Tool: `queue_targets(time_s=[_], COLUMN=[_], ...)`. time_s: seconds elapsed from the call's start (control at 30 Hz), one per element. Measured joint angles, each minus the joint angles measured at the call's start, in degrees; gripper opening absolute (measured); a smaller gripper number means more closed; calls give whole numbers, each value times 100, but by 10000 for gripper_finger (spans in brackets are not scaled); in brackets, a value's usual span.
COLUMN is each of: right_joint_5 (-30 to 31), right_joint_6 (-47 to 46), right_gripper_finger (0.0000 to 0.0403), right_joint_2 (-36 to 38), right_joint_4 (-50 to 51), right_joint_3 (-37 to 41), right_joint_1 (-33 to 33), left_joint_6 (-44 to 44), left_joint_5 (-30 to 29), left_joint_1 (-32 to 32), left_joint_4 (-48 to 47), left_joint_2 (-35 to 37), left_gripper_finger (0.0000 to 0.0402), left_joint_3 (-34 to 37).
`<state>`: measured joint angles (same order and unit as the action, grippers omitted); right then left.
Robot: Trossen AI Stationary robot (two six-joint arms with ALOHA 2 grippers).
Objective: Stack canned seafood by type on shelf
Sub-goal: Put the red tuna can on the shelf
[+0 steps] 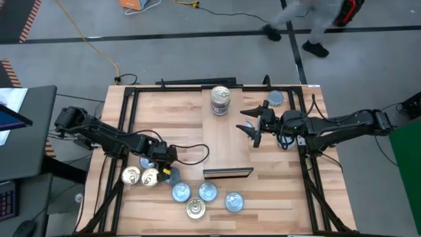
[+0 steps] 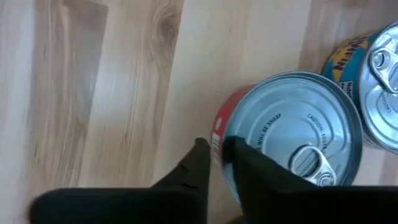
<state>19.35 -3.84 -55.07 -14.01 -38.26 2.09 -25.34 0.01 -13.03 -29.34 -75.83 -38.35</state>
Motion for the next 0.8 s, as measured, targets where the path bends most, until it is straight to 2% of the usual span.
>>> queue_targets(time_s=[0.07,0.13,0.8], right_joint_5=[-1,-2,-7], right_joint_6=[-1,-5,-1], right_gripper_finger=[317,317,317], right_joint_2=[0,0,0], right_joint_4=[-18,-23,-17], right_joint_3=[0,0,0], right_joint_1=[0,0,0], left_joint_6=[25,23,320], left_joint_5=[-32,-34,-139], left_joint_1=[47,143,1728], left_joint_4=[-37,-117,-884], left_joint_2=[42,87,164], left_gripper_finger=[19,7,0], left_joint_3=[7,9,39])
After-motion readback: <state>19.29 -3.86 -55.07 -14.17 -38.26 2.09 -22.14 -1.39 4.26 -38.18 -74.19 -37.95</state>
